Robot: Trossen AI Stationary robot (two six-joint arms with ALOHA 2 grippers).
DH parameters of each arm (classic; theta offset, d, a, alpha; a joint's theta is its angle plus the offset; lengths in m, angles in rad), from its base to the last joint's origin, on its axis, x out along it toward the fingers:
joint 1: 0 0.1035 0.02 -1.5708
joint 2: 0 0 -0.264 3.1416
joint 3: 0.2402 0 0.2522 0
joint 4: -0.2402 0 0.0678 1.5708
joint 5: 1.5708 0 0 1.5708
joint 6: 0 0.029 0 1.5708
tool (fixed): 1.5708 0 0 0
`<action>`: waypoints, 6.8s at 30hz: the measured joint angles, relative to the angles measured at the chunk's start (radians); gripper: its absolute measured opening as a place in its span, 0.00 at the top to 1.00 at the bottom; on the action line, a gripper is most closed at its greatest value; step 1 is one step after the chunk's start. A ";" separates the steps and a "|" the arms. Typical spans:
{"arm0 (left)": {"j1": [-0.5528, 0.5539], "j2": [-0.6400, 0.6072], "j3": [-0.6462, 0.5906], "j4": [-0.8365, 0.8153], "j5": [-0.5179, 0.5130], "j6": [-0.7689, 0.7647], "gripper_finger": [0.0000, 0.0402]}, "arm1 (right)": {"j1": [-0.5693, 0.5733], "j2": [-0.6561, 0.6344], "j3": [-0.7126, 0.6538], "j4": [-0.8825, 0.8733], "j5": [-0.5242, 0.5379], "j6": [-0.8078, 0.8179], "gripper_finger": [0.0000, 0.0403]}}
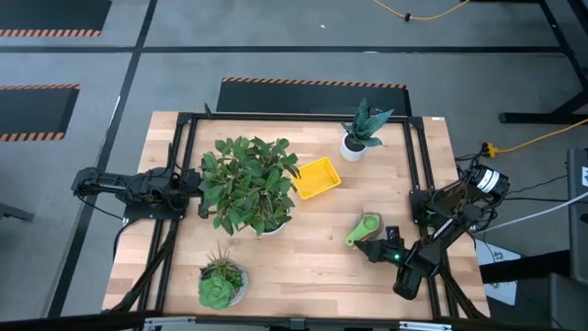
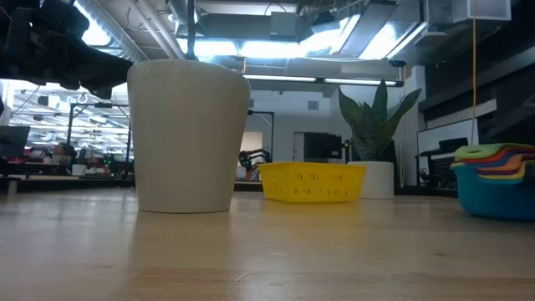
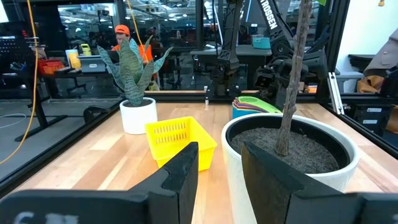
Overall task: Nest measuring cups in basket
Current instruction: Put the nested measuring cups into the yellow basket
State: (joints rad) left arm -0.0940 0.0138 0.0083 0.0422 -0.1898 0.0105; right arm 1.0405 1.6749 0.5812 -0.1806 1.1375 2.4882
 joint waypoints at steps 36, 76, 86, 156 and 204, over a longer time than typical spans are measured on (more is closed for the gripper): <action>0.000 0.000 0.000 0.000 0.000 0.000 0.71 | -0.139 0.000 0.173 0.163 0.397 0.079 0.48; 0.000 0.000 0.000 0.000 0.000 0.000 0.71 | -0.782 -0.472 0.282 -0.413 -1.000 -0.408 0.48; 0.000 0.000 0.000 0.001 0.000 0.000 0.71 | -0.784 -0.340 0.282 -0.405 -1.039 -0.397 0.48; 0.000 0.000 0.000 0.000 0.000 0.000 0.71 | -0.605 -0.153 0.467 -0.647 -1.210 -0.534 0.48; 0.000 0.000 0.000 0.000 0.000 0.000 0.71 | -0.054 -0.733 -0.010 -0.581 -0.680 -0.317 0.48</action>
State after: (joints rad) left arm -0.0940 0.0139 0.0085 0.0422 -0.1901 0.0105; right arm 0.9861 0.9417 0.5714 -0.7620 0.4577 2.1713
